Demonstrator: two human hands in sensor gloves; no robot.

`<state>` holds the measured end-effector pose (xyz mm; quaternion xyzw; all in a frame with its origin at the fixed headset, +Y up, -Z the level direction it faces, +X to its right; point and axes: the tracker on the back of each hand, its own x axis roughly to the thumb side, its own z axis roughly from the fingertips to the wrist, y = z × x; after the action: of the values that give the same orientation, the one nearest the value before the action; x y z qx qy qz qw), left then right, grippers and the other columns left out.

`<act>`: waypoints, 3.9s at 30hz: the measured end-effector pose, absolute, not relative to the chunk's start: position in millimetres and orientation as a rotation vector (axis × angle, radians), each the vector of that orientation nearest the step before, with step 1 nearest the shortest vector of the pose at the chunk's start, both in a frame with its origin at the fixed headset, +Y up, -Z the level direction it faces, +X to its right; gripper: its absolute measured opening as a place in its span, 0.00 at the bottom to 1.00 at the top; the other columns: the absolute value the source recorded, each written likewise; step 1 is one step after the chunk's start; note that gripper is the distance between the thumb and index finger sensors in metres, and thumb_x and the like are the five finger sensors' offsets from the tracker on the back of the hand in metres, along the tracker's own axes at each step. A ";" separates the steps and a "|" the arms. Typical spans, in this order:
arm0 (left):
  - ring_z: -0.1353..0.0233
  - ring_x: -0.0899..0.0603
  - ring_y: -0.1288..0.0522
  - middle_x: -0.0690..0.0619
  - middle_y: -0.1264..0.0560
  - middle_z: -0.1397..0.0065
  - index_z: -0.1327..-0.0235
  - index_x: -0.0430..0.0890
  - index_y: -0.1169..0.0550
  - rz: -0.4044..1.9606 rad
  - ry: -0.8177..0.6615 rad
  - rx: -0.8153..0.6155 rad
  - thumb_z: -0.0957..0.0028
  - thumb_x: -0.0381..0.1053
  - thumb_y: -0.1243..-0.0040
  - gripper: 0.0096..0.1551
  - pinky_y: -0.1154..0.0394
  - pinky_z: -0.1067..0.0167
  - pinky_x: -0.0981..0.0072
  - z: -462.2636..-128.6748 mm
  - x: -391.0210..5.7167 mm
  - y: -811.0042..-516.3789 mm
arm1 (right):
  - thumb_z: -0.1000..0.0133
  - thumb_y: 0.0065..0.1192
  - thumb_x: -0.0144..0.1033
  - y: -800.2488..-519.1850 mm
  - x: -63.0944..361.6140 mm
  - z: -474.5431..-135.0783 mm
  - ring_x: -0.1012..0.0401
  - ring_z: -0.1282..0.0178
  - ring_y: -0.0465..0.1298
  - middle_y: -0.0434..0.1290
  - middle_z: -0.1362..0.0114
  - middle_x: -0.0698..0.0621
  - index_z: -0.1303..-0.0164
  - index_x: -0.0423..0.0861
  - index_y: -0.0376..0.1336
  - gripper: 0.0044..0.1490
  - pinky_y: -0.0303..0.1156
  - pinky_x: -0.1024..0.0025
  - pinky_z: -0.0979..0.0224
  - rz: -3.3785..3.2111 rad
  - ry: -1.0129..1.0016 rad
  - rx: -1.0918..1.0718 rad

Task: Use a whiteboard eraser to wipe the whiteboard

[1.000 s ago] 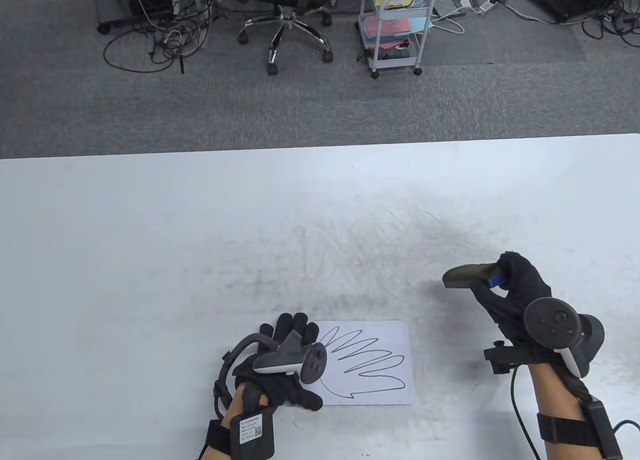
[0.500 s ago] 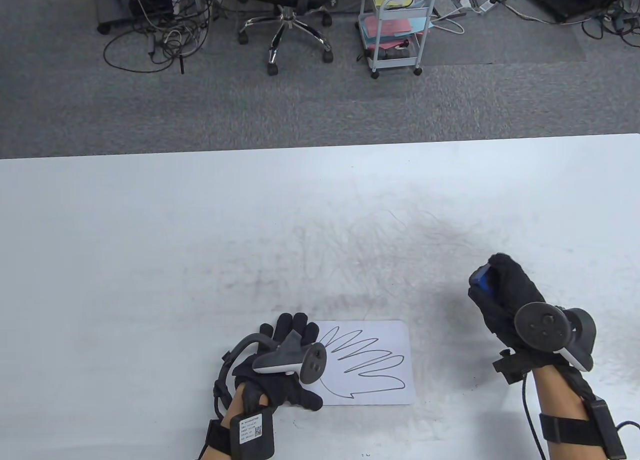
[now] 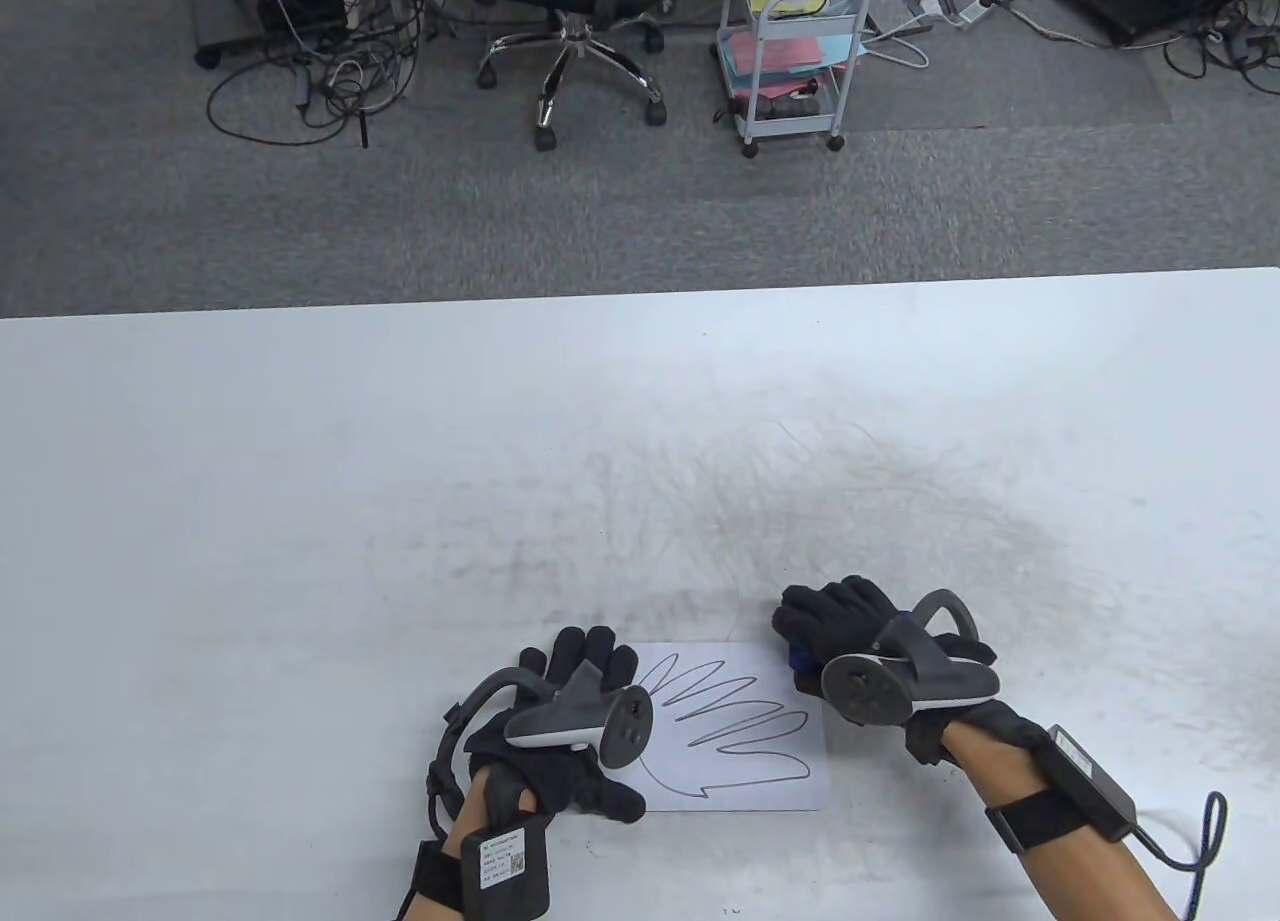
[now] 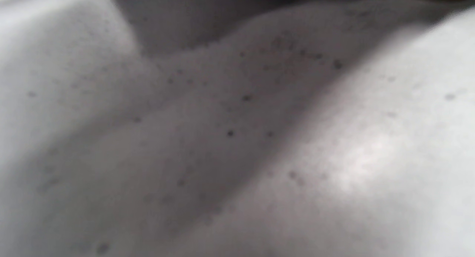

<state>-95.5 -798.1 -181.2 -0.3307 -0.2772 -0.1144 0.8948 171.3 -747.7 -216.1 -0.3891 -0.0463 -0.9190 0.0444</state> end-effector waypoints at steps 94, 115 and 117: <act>0.22 0.23 0.72 0.29 0.77 0.22 0.25 0.38 0.75 -0.237 -0.585 -0.689 0.75 0.83 0.54 0.84 0.60 0.28 0.25 -181.5 -96.5 -799.2 | 0.32 0.48 0.48 -754.7 149.7 -213.0 0.38 0.18 0.67 0.59 0.09 0.35 0.11 0.55 0.47 0.37 0.61 0.31 0.18 -2.637 -0.263 -0.843; 0.22 0.23 0.72 0.28 0.77 0.22 0.25 0.38 0.75 -0.236 -0.588 -0.690 0.74 0.83 0.54 0.84 0.60 0.28 0.25 -181.8 -96.3 -799.5 | 0.32 0.48 0.48 -750.3 144.6 -160.1 0.38 0.15 0.64 0.56 0.07 0.35 0.11 0.57 0.47 0.37 0.59 0.30 0.17 -2.553 -0.291 -0.962; 0.22 0.23 0.72 0.28 0.77 0.22 0.25 0.38 0.75 -0.236 -0.588 -0.691 0.74 0.83 0.54 0.84 0.60 0.28 0.25 -181.8 -96.4 -799.5 | 0.32 0.48 0.48 -751.3 141.3 -196.9 0.38 0.14 0.63 0.55 0.07 0.36 0.11 0.57 0.45 0.37 0.57 0.29 0.16 -2.612 -0.330 -0.847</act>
<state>-96.4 -799.5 -181.8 -0.3328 -0.2834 -0.1137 0.8922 141.3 -751.3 -196.9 -0.3009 -0.1172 -0.9278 0.1867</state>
